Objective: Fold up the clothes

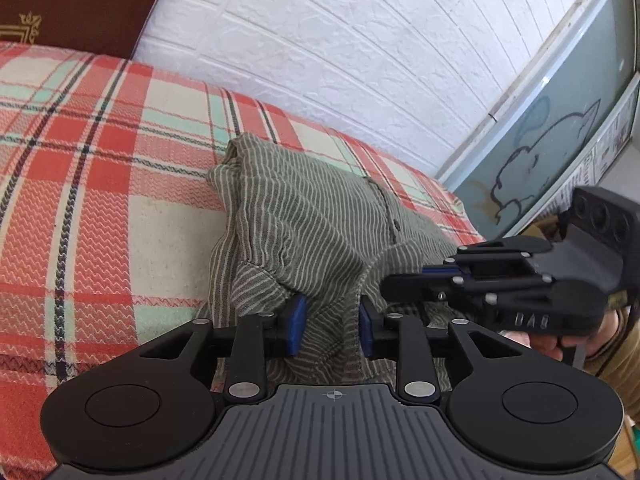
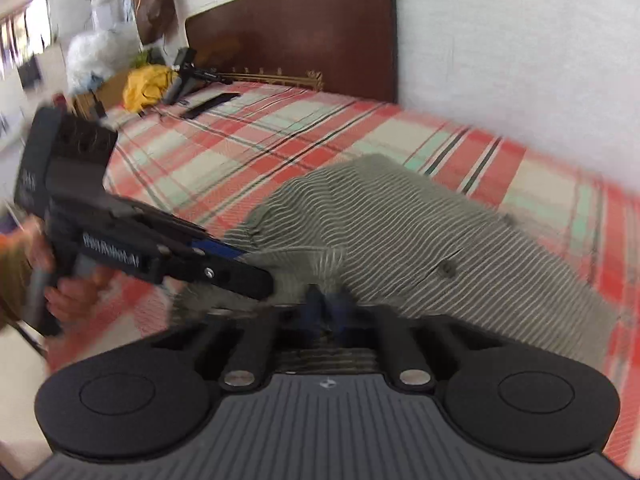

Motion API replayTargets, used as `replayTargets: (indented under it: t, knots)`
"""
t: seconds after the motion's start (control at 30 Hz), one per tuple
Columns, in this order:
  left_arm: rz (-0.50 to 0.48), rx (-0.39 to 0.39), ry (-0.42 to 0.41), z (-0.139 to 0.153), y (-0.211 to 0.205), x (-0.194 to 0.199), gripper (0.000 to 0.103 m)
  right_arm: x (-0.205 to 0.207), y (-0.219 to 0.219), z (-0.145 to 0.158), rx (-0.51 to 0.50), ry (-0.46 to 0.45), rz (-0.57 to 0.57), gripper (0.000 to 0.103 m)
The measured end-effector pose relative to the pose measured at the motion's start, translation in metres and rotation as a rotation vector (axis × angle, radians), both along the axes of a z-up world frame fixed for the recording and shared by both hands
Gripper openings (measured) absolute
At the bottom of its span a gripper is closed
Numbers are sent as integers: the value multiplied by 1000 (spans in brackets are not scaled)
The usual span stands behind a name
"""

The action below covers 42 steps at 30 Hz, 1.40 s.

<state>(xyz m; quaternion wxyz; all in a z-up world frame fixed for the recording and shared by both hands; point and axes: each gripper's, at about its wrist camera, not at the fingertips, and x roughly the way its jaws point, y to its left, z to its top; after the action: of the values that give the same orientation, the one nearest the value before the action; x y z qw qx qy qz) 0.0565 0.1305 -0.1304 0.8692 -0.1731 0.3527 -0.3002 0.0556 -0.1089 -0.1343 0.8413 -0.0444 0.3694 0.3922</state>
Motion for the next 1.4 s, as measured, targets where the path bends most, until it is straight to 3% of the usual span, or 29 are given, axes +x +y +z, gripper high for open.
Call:
replayTargets:
  t: [0.1,0.27,0.3,0.37,0.53,0.57,0.63,0.73,0.83,0.87,1.0,1.13,1.23,1.4]
  knots:
    - [44,51,-60,3,-6,-20,56,7,-5,7,73,16,-42,3]
    - [109,112,-100,1,-16,-38,52,12,0,9,104,15,-40,4]
    - [114,134,-106,2,-18,-39,49,13,0,9,110,18,-42,4]
    - [118,150,-109,4,-19,-44,25,14,-2,8,125,27,-50,4]
    - [115,109,-102,6,-15,-51,8,16,-8,8,157,43,-64,4]
    - [109,70,-87,4,-11,-50,7,16,-8,8,159,45,-64,4]
    - [99,-87,-28,-3,4,-43,5,16,-8,8,165,48,-73,4]
    - [126,-414,65,-18,35,-31,3,11,-12,9,157,33,-88,9]
    - [150,-533,74,-21,49,-26,3,-4,-20,18,175,-27,-100,21]
    - [148,-549,76,-21,51,-25,3,-12,-23,23,185,-59,-107,30]
    - [115,-541,91,-19,47,-18,3,-52,-22,36,182,-195,-44,33]
    - [102,-596,113,-23,45,-10,4,-74,-2,24,94,-211,104,31]
    - [111,-598,114,-22,44,-7,4,-75,11,12,21,-238,121,31]
    - [120,-591,115,-22,46,-7,4,-68,18,1,-27,-209,143,33]
